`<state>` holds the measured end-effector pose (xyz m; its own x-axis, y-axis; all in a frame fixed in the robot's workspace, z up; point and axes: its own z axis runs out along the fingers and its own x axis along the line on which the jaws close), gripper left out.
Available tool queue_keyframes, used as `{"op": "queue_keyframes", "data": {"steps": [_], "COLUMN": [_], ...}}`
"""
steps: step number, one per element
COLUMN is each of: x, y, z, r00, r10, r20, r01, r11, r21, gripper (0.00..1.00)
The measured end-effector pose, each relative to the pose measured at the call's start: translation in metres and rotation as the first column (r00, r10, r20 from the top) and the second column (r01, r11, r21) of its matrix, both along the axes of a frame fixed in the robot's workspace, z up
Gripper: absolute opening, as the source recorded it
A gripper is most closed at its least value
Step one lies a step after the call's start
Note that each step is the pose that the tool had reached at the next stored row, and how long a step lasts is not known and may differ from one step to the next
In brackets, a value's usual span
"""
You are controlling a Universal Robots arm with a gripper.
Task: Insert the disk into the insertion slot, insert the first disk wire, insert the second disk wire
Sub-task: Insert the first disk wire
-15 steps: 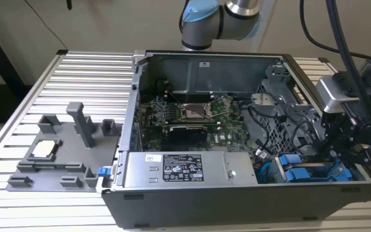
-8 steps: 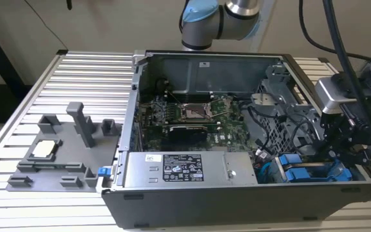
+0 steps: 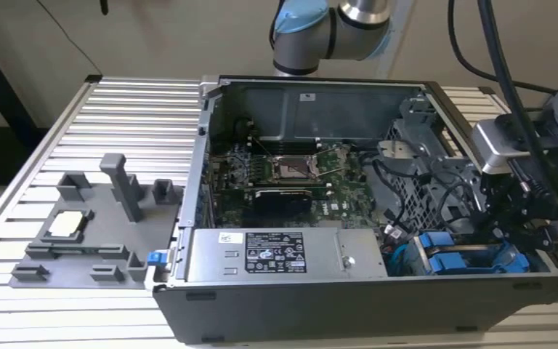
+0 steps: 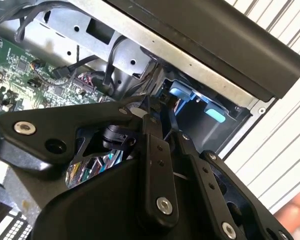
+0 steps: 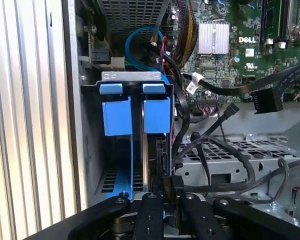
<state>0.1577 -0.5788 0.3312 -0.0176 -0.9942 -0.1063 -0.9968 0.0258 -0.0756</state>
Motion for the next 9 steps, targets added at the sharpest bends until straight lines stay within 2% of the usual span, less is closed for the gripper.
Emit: {"op": "queue_keyframes", "data": {"steps": [5, 6, 7, 9], "x": [0.0, 0.0, 0.0, 0.0], "y": [0.0, 0.0, 0.0, 0.0], "z": [-0.0005, -0.0002, 0.0006, 0.0075], "r00": [1.0, 1.0, 1.0, 1.0], "r10": [0.0, 0.0, 0.0, 0.0], "r20": [0.0, 0.0, 0.0, 0.0], "r01": [0.0, 0.0, 0.0, 0.0], "r11": [1.0, 1.0, 1.0, 1.0], "r21": [0.001, 0.0004, -0.0002, 0.0004], "gripper": [0.2, 0.27, 0.27, 0.27]}}
